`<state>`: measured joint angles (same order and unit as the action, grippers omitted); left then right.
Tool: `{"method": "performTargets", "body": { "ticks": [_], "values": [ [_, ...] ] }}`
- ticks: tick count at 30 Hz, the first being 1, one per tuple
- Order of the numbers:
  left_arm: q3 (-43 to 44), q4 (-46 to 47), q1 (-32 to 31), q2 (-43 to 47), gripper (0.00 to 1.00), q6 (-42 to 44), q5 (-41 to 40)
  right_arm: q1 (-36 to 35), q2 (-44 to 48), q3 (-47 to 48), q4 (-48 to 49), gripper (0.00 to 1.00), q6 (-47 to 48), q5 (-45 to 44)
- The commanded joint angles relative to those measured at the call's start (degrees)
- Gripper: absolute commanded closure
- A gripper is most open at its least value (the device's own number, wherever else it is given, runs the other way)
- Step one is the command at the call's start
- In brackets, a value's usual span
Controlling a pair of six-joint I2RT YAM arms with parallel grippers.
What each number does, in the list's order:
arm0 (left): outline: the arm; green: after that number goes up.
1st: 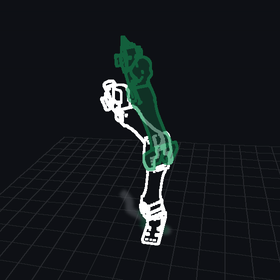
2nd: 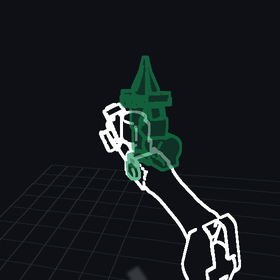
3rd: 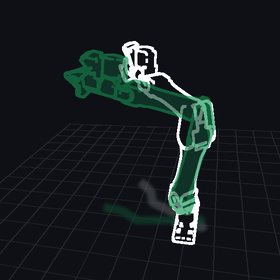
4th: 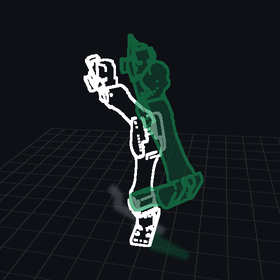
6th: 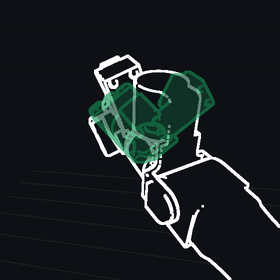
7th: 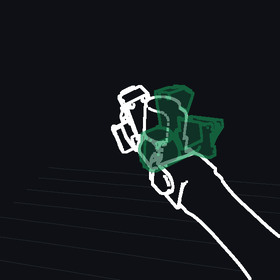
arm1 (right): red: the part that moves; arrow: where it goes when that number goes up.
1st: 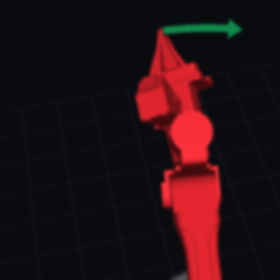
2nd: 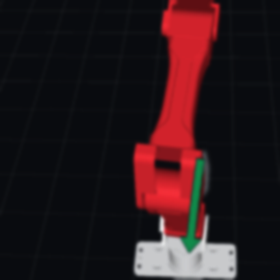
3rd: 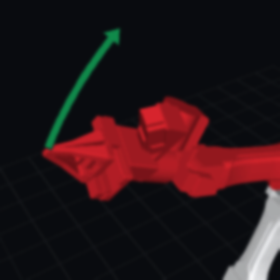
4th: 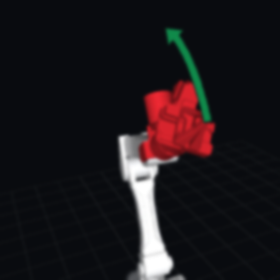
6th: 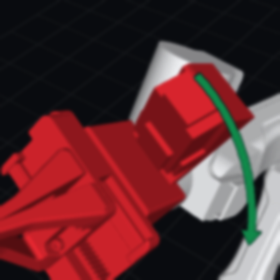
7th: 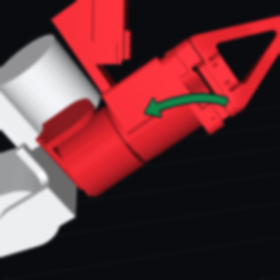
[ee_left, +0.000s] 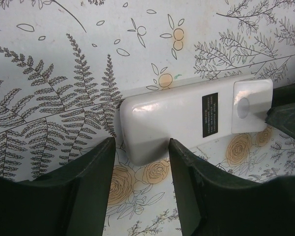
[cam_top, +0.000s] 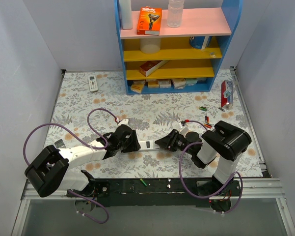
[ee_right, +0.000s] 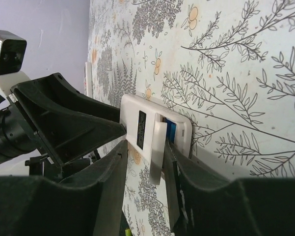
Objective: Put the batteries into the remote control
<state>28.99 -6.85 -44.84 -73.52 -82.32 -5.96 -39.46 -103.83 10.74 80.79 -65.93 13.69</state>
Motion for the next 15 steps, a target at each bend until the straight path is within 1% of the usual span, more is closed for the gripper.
{"method": "performTargets", "body": {
  "ticks": [1, 9, 12, 15],
  "values": [
    [0.1, -3.17, 0.02, -0.22, 0.53, 0.67, -0.9, -0.09, 3.19, -0.72, 7.47, 0.56, 4.84, -1.12],
    [0.1, -3.26, 0.02, 0.04, 0.53, 0.76, -1.16, -0.09, 10.83, 2.26, -11.86, 0.54, 9.68, -1.65],
    [0.19, -3.26, 0.02, 0.04, 0.53, 0.76, -1.08, -0.18, 11.63, 3.58, -16.61, 0.54, 11.17, -1.65],
    [0.27, -3.26, 0.02, 0.13, 0.53, 0.85, -1.08, -0.35, 11.55, 3.59, -17.86, 0.54, 11.09, -1.56]
  ]
}}
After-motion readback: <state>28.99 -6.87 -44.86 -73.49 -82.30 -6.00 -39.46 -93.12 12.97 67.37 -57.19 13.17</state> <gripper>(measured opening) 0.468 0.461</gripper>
